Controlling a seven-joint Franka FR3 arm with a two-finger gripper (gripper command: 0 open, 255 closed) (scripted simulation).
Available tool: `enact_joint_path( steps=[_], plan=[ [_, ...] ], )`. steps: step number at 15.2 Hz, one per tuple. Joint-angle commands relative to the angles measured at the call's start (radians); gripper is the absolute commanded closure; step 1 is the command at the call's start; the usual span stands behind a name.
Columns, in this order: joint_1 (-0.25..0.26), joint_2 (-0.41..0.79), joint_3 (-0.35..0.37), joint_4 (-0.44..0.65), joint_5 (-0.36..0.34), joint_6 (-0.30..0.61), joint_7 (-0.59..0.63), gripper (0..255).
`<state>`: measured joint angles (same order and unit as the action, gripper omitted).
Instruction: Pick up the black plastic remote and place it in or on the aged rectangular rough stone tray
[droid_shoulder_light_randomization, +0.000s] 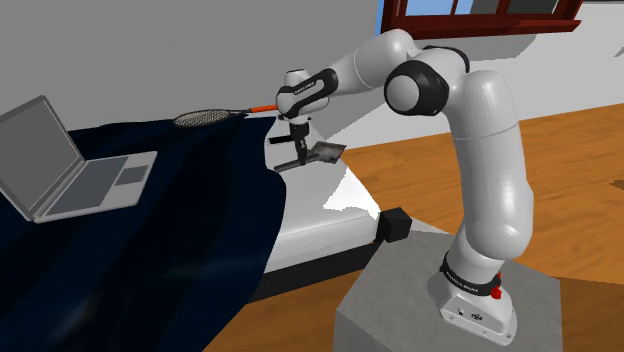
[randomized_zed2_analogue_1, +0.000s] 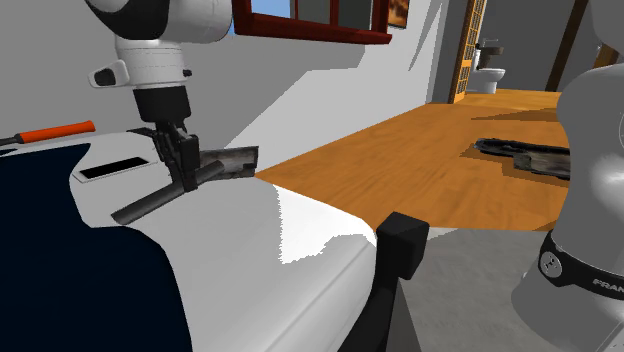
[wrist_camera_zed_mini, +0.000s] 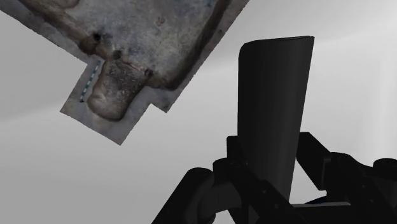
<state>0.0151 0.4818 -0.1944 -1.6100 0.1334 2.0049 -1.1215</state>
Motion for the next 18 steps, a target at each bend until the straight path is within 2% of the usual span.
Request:
enact_joint_path(
  steps=[1, 17, 18],
  plan=[
    [0.000, -0.010, -0.001, 0.013, -0.003, -0.024, 0.002, 255],
    [0.000, -0.064, -0.009, 0.140, -0.018, -0.203, 0.017, 255],
    [-0.015, -0.062, -0.015, 0.141, -0.017, -0.203, -0.004, 255]
  ],
)
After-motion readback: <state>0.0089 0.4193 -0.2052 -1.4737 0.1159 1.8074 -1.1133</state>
